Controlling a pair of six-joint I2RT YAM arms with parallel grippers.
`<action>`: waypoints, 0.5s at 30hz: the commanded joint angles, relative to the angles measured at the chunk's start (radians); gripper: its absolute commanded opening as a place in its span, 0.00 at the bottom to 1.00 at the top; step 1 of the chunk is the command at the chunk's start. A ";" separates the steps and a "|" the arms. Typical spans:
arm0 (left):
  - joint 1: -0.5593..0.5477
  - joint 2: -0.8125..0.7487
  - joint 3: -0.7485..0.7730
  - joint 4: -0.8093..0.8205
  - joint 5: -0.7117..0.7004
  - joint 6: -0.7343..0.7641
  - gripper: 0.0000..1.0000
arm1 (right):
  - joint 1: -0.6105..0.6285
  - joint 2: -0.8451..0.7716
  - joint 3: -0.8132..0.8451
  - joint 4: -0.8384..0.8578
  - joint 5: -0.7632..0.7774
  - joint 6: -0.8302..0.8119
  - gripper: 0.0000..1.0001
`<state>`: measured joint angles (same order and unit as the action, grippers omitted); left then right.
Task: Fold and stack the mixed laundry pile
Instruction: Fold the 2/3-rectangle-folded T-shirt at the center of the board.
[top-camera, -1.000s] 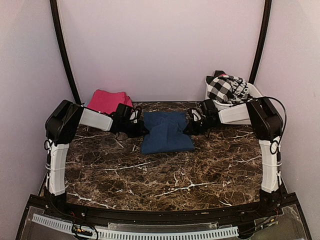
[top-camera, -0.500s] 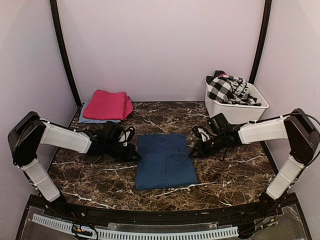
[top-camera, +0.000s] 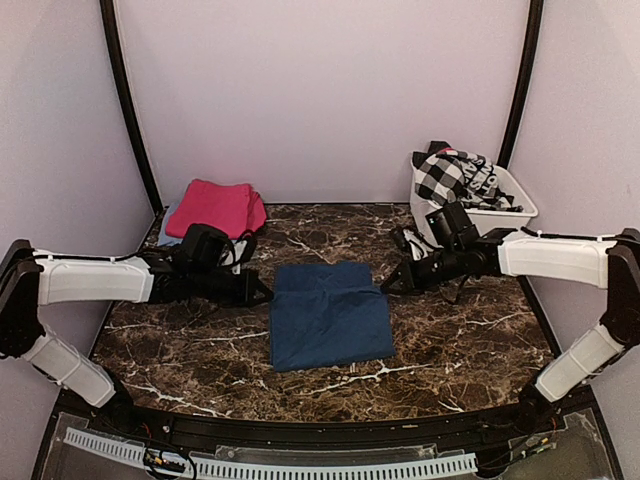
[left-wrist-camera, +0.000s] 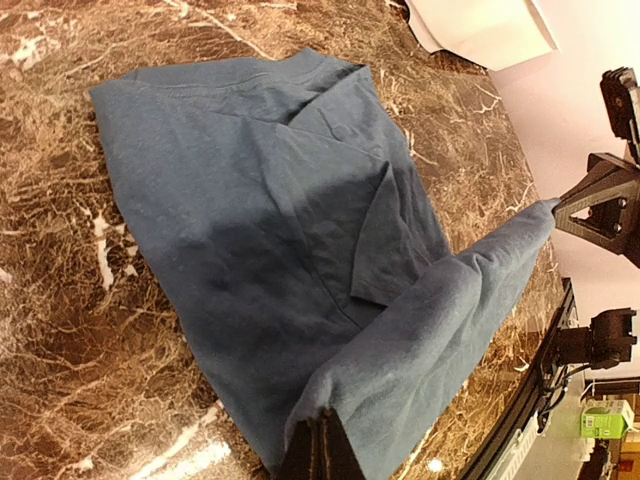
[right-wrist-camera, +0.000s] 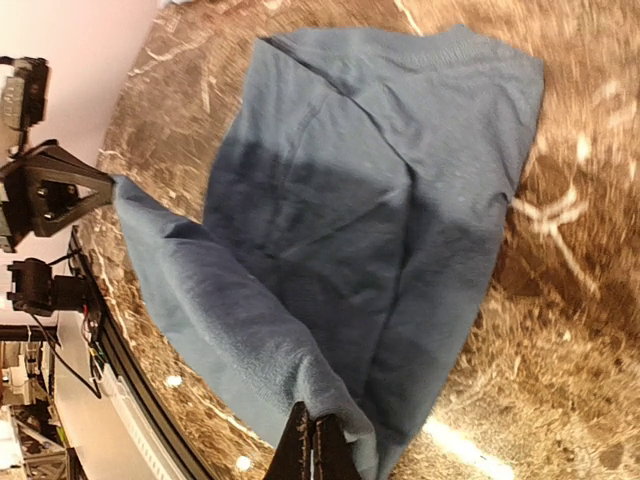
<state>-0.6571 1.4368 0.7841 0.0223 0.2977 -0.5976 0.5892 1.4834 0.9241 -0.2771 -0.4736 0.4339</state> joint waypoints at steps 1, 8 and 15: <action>0.009 -0.071 0.076 -0.074 -0.029 0.062 0.00 | -0.003 -0.035 0.112 -0.060 0.020 -0.050 0.00; 0.096 0.082 0.196 -0.010 -0.009 0.101 0.00 | -0.061 0.150 0.239 0.001 0.036 -0.094 0.00; 0.146 0.375 0.306 0.090 -0.013 0.113 0.00 | -0.102 0.462 0.420 0.096 0.021 -0.127 0.00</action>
<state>-0.5304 1.6939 1.0466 0.0654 0.2932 -0.5129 0.5011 1.8214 1.2602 -0.2565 -0.4480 0.3401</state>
